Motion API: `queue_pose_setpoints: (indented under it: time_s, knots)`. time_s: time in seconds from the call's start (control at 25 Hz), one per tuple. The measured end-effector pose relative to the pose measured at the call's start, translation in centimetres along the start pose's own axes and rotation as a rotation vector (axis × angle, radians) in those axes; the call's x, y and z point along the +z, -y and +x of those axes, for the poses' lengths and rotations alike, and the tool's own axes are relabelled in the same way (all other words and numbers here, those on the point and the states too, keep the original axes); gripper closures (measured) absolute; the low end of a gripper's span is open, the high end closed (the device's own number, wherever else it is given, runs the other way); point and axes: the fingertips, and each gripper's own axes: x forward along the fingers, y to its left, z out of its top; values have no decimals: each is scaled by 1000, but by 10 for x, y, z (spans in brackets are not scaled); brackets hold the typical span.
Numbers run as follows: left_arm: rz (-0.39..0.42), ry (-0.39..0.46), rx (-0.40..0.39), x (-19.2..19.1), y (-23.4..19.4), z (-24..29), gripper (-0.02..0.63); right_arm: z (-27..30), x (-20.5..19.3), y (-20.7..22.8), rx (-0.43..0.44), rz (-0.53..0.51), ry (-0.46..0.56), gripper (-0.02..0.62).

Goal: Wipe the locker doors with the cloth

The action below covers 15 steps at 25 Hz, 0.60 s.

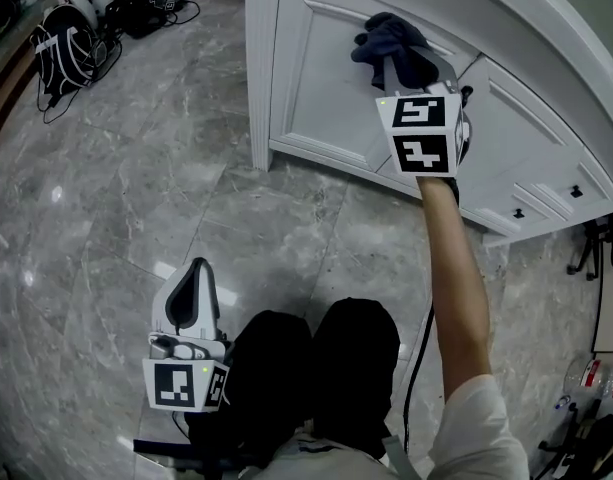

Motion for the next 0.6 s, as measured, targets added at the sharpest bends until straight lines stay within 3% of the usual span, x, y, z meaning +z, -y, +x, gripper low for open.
queue_pose_setpoints:
  time_s: [0.32, 0.6]
  knots:
    - [14, -5, 11, 0, 0, -7, 604, -3, -24, 7, -88, 161, 20, 517]
    - [23, -15, 17, -4, 1, -10, 604, 3, -67, -20, -96, 156, -13, 517]
